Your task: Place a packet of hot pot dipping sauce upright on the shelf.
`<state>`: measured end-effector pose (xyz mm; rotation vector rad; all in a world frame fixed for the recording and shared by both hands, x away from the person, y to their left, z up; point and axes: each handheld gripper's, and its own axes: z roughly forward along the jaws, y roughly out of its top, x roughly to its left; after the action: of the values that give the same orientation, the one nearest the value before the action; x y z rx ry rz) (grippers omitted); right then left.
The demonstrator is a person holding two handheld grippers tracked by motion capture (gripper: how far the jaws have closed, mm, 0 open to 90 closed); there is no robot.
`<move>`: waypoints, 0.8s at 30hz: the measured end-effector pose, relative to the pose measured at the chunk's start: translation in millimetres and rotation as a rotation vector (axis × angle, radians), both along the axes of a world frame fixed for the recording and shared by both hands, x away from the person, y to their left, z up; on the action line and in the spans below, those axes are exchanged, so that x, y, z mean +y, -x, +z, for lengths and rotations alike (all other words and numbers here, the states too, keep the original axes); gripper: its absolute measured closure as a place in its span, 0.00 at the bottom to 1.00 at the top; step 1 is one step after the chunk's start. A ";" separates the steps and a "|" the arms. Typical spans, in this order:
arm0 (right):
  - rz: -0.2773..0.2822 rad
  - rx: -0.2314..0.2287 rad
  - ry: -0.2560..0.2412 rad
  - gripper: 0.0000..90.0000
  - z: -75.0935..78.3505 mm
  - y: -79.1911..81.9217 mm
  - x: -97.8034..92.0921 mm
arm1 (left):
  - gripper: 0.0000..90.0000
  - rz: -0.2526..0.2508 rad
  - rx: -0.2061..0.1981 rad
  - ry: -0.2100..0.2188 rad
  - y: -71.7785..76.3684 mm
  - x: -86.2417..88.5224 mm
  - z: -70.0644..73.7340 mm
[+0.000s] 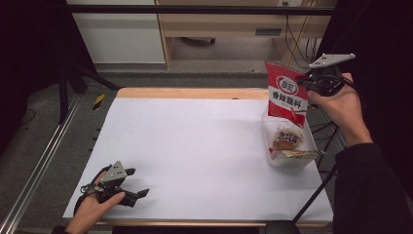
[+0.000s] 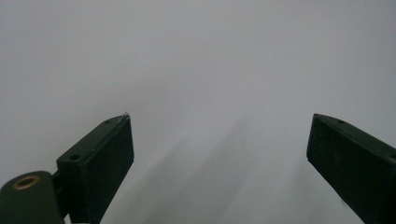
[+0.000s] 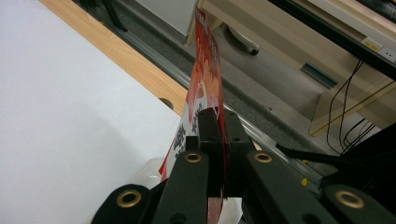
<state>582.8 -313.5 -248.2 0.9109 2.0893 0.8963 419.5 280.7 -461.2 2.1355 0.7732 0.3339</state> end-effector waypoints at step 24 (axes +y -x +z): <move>-0.027 0.055 -0.118 1.00 -52.8 2.9 -25.8 | 0.08 -0.009 0.004 -0.005 0.9 -1.4 -0.9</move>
<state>579.9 -339.3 -301.0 1.0338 2.0831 0.9989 418.6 279.3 -462.1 2.1446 0.7651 0.3273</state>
